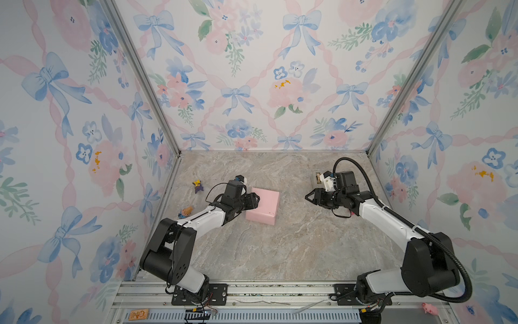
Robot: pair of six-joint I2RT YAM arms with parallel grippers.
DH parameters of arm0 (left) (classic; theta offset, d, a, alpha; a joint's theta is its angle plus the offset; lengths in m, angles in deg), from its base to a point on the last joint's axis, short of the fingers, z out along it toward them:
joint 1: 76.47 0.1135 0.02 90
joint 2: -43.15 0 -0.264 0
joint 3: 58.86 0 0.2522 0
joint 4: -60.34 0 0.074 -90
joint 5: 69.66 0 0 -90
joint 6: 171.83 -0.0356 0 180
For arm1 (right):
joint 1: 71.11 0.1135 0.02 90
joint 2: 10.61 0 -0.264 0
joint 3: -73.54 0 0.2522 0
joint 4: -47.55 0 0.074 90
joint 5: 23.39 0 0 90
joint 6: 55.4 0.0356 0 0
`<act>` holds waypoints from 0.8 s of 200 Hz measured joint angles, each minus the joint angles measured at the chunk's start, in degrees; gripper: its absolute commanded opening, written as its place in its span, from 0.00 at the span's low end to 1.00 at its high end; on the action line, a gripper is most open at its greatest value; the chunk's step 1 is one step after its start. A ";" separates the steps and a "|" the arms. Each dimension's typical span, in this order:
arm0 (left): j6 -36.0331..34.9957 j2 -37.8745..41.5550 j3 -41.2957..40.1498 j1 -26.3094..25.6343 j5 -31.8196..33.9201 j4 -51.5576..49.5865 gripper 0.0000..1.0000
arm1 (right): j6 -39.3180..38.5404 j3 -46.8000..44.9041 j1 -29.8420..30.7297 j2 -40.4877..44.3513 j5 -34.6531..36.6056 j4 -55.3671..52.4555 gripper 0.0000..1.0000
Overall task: Wrap a gift box in wrapping paper
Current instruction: Move the gift box to the center of the table, then reset both arms
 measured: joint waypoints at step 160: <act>-21.24 22.77 -27.45 4.35 36.37 27.06 0.98 | -15.54 -19.61 -17.14 2.27 22.60 30.62 0.96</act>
